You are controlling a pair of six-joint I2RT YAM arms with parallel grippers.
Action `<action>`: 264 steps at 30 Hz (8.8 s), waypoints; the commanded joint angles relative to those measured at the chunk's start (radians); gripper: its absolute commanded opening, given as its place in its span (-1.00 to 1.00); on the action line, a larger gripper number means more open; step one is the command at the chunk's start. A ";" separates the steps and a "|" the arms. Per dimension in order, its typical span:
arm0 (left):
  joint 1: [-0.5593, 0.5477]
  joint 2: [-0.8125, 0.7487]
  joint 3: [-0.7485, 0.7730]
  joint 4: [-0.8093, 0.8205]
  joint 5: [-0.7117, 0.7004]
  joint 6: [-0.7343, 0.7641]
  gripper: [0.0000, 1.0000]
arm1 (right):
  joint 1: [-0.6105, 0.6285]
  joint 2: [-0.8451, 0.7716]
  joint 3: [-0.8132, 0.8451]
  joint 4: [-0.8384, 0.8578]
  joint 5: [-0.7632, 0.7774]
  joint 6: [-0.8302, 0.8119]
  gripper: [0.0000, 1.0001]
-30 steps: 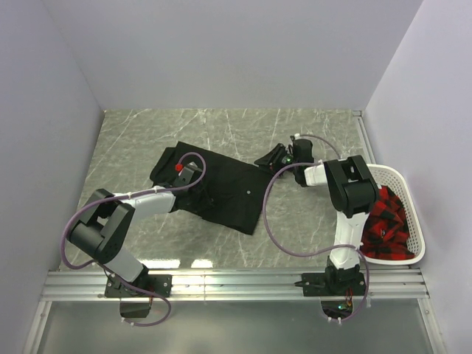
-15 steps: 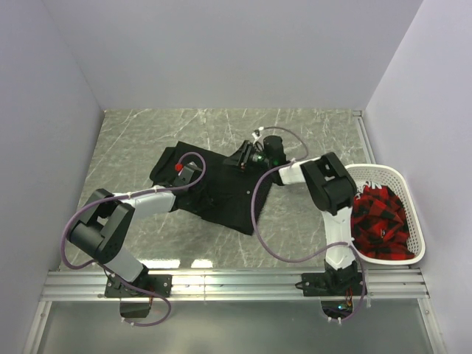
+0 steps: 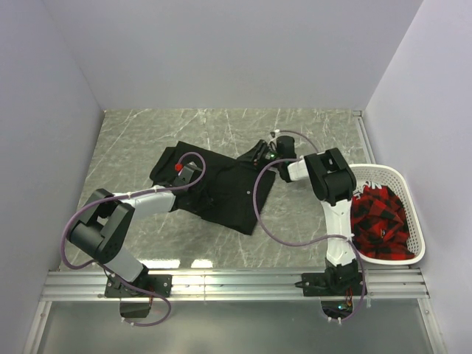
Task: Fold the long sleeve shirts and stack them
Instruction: Fold the shirt
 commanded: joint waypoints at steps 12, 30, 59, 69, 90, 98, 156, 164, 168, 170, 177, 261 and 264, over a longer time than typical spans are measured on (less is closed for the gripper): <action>0.010 0.039 0.053 -0.071 -0.030 0.034 -0.82 | -0.038 -0.313 -0.196 0.007 -0.134 -0.102 -0.09; 0.034 0.070 0.114 -0.092 -0.064 0.055 -0.84 | 0.207 -0.347 -0.466 -0.231 -0.266 -0.280 -0.10; 0.169 0.002 0.154 -0.120 -0.042 0.052 -0.82 | 0.187 -0.583 -0.603 -0.454 -0.170 -0.413 -0.06; 0.180 -0.145 0.194 -0.187 -0.166 0.055 -0.06 | 0.187 -0.908 -0.411 -0.814 0.423 -0.616 -0.02; 0.214 0.033 0.297 -0.227 -0.200 0.129 0.43 | 0.195 -0.815 -0.363 -0.874 0.589 -0.602 0.00; 0.057 -0.100 0.278 -0.207 -0.222 0.305 0.68 | 0.050 -0.982 -0.507 -0.797 0.565 -0.466 0.15; -0.765 0.318 0.481 -0.341 -0.550 0.643 -0.99 | -0.132 -1.277 -0.825 -0.491 0.392 -0.167 0.71; -0.676 0.179 0.427 -0.290 -0.420 0.581 -0.99 | -0.138 -0.996 -0.914 -0.130 0.238 0.001 0.71; -0.644 0.133 0.397 -0.258 -0.331 0.555 -0.99 | -0.136 -0.855 -0.926 0.074 0.172 0.083 0.70; -0.635 0.121 0.395 -0.250 -0.302 0.542 -0.99 | -0.132 -0.781 -0.923 0.126 0.151 0.108 0.69; -0.619 0.111 0.418 -0.229 -0.237 0.512 -0.96 | -0.083 -0.603 -0.877 0.261 0.132 0.168 0.63; 0.227 0.056 -0.050 0.186 0.200 -0.041 -0.54 | 0.189 -0.249 0.744 -1.651 1.065 -1.150 -0.99; 0.209 0.073 -0.042 0.204 0.199 -0.046 -0.66 | 0.235 -0.237 0.737 -1.638 1.140 -1.156 -0.99</action>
